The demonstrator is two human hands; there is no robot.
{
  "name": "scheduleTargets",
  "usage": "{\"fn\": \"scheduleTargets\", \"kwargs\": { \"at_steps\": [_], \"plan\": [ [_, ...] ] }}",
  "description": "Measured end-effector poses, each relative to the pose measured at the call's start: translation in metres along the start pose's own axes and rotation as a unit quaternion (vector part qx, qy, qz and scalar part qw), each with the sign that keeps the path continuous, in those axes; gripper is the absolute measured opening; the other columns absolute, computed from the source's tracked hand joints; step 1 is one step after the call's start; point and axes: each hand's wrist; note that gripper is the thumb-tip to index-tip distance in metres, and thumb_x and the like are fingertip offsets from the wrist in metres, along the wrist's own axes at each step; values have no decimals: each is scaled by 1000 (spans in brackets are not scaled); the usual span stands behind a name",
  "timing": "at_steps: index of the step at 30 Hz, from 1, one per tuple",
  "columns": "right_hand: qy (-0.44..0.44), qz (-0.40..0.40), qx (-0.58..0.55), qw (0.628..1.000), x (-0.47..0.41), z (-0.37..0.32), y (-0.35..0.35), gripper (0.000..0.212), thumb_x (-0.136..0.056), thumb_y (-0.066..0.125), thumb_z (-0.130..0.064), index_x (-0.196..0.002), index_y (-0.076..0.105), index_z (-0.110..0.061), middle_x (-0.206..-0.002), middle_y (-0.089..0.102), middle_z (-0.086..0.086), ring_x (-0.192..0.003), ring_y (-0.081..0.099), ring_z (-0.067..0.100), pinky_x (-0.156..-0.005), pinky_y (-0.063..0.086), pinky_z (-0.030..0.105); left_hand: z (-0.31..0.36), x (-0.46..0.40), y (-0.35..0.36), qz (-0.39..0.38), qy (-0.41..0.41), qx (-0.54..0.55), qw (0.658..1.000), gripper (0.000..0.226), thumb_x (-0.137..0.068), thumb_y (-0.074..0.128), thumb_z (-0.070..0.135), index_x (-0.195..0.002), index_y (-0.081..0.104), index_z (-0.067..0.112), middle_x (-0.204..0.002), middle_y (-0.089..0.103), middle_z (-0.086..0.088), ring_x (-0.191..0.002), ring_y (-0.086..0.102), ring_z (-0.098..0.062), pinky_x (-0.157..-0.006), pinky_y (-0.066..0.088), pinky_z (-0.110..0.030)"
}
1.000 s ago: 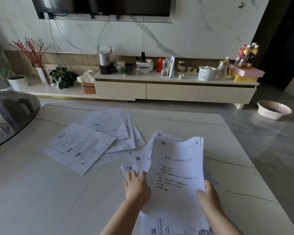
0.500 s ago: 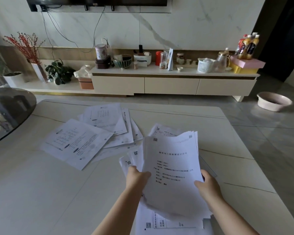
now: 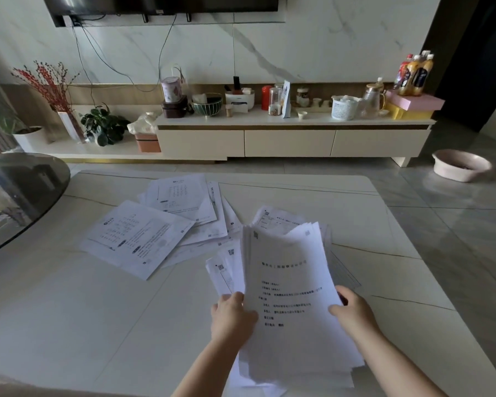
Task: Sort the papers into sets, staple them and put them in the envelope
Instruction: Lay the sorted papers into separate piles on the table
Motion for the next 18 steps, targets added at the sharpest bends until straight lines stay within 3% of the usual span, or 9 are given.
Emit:
{"fn": "scheduleTargets", "kwargs": {
  "at_steps": [2,4,7,10,13,16,18],
  "plan": [
    [8,-11,25,1000,4,1,4,31,-80,54,-2,-98,56,-27,-92,69,7,-80,63,33,-63,42,29,-3,4,1,11,-21,-33,999,34,-84,54,19,-118,55,15,-123,45,-5,-118,42,-28,-92,40,-27],
    [18,-13,42,999,6,-1,6,30,-79,57,-4,-103,57,-23,-94,68,6,-87,63,34,-68,45,30,-2,5,-1,3,-42,24,999,34,-82,55,16,-116,56,14,-121,45,-11,-108,53,-32,-93,48,-35],
    [37,-15,40,998,6,-3,5,48,-79,62,-7,-124,51,-18,-106,64,6,-90,62,30,-71,46,31,1,10,-5,-10,-59,97,994,37,-81,56,11,-117,49,16,-106,53,-9,-91,61,-28,-77,54,-32],
    [81,-20,17,996,0,1,5,66,-76,68,-9,-136,41,-5,-124,58,14,-102,60,32,-76,48,32,0,14,-4,-10,-100,191,976,32,-82,62,8,-103,38,13,-85,50,-2,-85,55,-25,-67,47,-27],
    [71,-36,27,996,-2,4,6,36,-78,65,-6,-112,59,0,-100,67,15,-92,64,33,-71,49,31,-1,15,2,-15,-85,185,979,22,-80,59,6,-101,53,6,-85,58,-3,-84,58,-24,-69,48,-28],
    [10,-49,44,998,-6,-4,7,32,-85,58,-11,-117,57,-10,-106,64,6,-84,60,25,-63,42,26,1,13,5,-13,-69,186,980,27,-76,58,8,-103,58,8,-96,64,-7,-92,63,-26,-78,53,-32],
    [-19,-39,75,996,-13,-18,6,21,-86,55,-14,-107,56,-16,-101,64,4,-76,53,23,-61,38,27,1,8,3,-4,-71,193,979,26,-71,59,13,-97,58,10,-91,64,-5,-88,63,-24,-77,53,-32]
  ]
}}
Point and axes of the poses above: each hand's wrist, its own x-axis away from the middle knuckle, its own y-axis out of the palm, z = x × y
